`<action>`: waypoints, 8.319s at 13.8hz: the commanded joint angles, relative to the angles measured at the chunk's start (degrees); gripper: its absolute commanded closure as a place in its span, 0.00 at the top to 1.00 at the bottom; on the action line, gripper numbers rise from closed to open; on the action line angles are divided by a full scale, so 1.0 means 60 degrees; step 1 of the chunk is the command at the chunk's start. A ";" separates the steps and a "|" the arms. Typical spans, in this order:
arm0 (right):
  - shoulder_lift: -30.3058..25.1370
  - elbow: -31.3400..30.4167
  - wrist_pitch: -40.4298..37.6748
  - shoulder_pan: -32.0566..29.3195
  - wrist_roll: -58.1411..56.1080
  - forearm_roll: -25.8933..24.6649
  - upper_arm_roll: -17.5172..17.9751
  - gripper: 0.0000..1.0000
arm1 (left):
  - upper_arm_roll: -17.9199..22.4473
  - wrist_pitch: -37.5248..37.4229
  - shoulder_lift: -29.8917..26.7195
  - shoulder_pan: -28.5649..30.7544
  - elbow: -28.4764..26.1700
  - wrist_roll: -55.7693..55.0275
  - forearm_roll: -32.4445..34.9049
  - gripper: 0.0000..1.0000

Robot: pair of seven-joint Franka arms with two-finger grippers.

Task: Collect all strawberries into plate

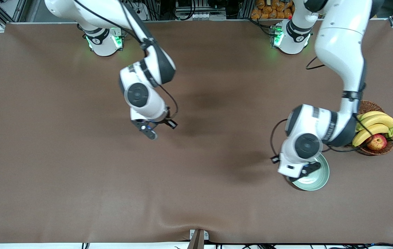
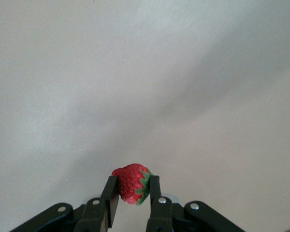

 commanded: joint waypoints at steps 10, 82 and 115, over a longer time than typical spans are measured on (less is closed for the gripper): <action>0.1833 0.0930 0.1734 0.0607 0.0805 0.0815 0.0617 0.00 | -0.0153 0.3248 0.0512 0.1572 -0.0861 0.2980 0.0021 0.00; -0.5271 0.1443 -0.5694 -0.8724 -1.0430 -0.3477 0.2507 1.00 | -0.2365 0.2371 -0.0249 0.2859 -0.1183 -0.2896 0.0109 0.00; -0.5315 0.1443 -0.5693 -0.8636 -1.0547 -0.3419 0.2448 1.00 | -0.0006 -0.4308 -0.6914 0.1323 -0.1140 0.6599 -0.1356 1.00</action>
